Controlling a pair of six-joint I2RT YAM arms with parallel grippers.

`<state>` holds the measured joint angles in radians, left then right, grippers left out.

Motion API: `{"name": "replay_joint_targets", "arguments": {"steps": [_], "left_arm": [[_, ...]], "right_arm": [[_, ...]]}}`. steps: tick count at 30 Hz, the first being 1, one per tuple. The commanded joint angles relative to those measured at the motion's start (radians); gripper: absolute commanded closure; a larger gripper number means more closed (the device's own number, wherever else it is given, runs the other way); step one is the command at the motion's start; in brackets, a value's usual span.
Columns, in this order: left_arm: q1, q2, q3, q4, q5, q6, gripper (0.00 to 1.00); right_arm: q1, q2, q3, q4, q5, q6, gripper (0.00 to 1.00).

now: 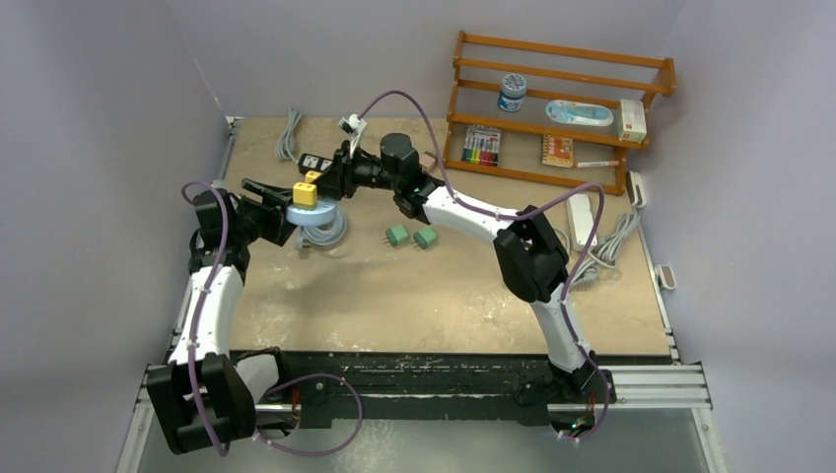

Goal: Pull the plug off the socket

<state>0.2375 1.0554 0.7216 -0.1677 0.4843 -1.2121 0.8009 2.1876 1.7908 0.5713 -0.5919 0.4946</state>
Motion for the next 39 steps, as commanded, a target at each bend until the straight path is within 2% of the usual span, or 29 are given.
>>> {"name": "replay_joint_targets", "arguments": {"steps": [1, 4, 7, 10, 12, 14, 19, 23, 26, 28, 30, 32, 35, 37, 39], "left_arm": [[0.003, 0.033, -0.07, 0.07, 0.051, -0.067, 0.28], [0.004, 0.01, -0.139, 0.262, 0.073, -0.22, 0.29], [0.003, -0.011, -0.135, 0.293, 0.079, -0.269, 0.32], [0.003, -0.033, -0.129, 0.294, 0.074, -0.291, 0.44], [0.004, -0.045, -0.139, 0.285, 0.061, -0.283, 0.58], [0.011, -0.055, -0.164, 0.281, 0.04, -0.287, 0.98], [0.034, -0.058, -0.189, 0.266, -0.009, -0.226, 1.0], [0.061, -0.07, -0.136, 0.137, -0.068, -0.103, 1.0], [0.091, -0.081, -0.062, 0.013, -0.124, 0.001, 1.0], [0.102, -0.08, 0.002, -0.063, -0.169, 0.073, 1.0], [0.107, -0.077, 0.05, -0.116, -0.216, 0.127, 1.0], [0.11, -0.076, 0.08, -0.151, -0.272, 0.17, 1.0], [0.118, -0.073, 0.098, -0.173, -0.314, 0.208, 1.0], [0.122, -0.073, 0.105, -0.187, -0.337, 0.229, 1.0], [0.126, -0.074, 0.114, -0.199, -0.361, 0.247, 1.0]], "right_arm": [[0.014, -0.062, 0.099, 0.194, -0.032, -0.009, 1.0], [0.015, -0.063, 0.091, 0.193, -0.035, -0.01, 1.0], [0.022, -0.064, 0.075, 0.204, -0.035, -0.006, 1.0], [0.035, -0.063, 0.067, 0.211, -0.035, -0.005, 1.0], [0.041, -0.07, 0.054, 0.229, -0.036, -0.004, 1.0], [0.047, -0.075, 0.046, 0.228, -0.038, -0.009, 1.0], [0.049, -0.089, 0.026, 0.193, -0.027, -0.05, 1.0], [0.052, -0.11, 0.018, 0.112, 0.06, -0.142, 1.0], [0.046, -0.114, 0.018, 0.134, -0.041, -0.146, 1.0], [0.041, -0.08, 0.092, 0.133, -0.113, -0.13, 1.0], [0.067, -0.022, 0.243, -0.075, -0.056, -0.212, 1.0], [0.092, 0.01, 0.323, -0.152, 0.054, -0.295, 1.0], [0.081, 0.017, 0.301, -0.05, -0.072, -0.228, 1.0], [0.079, 0.021, 0.322, -0.085, 0.024, -0.227, 1.0], [0.072, 0.021, 0.322, -0.093, -0.043, -0.207, 1.0]]}}
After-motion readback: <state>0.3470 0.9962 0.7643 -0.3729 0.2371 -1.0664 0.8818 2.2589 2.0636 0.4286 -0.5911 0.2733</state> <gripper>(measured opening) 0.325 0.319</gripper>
